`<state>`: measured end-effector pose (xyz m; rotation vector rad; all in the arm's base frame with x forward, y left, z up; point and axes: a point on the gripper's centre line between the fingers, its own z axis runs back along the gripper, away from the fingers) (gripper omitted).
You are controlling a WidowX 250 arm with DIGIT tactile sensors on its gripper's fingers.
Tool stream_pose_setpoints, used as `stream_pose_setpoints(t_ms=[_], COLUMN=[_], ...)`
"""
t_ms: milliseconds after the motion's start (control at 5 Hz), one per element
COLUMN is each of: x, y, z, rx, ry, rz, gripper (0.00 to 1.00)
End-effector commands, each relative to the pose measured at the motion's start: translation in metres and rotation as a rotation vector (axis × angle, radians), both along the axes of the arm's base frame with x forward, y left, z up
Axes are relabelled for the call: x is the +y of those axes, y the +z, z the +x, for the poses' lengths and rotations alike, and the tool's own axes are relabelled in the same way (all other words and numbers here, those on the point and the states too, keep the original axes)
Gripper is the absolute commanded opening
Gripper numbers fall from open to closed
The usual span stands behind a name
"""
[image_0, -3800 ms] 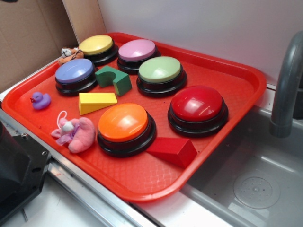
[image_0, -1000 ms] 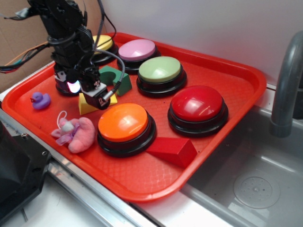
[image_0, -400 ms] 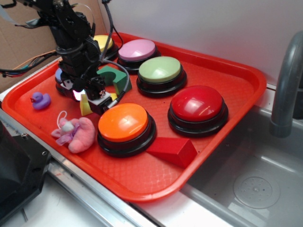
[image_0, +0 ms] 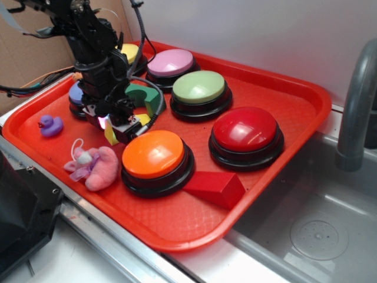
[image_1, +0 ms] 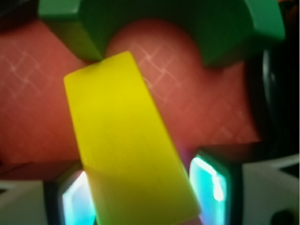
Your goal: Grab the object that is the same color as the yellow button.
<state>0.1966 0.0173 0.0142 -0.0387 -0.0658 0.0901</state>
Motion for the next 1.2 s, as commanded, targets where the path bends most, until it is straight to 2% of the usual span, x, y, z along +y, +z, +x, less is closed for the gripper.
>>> stream_pose_setpoints(t_ms=[0, 200, 400, 600, 800, 1000], x=[0.005, 0.003, -0.004, -0.017, -0.025, -0.023], y=[0.031, 0.067, 0.104, 0.148, 0.167, 0.166], z=[0.005, 0.011, 0.022, 0.028, 0.027, 0.03], rx=[0.012, 0.013, 0.014, -0.056, -0.064, -0.007], ry=[0.011, 0.019, -0.002, -0.027, -0.083, -0.159], rz=[-0.014, 0.013, 0.015, 0.032, 0.045, 0.073], gripper=[0.0, 0.0, 0.0, 0.0, 0.0, 0.0])
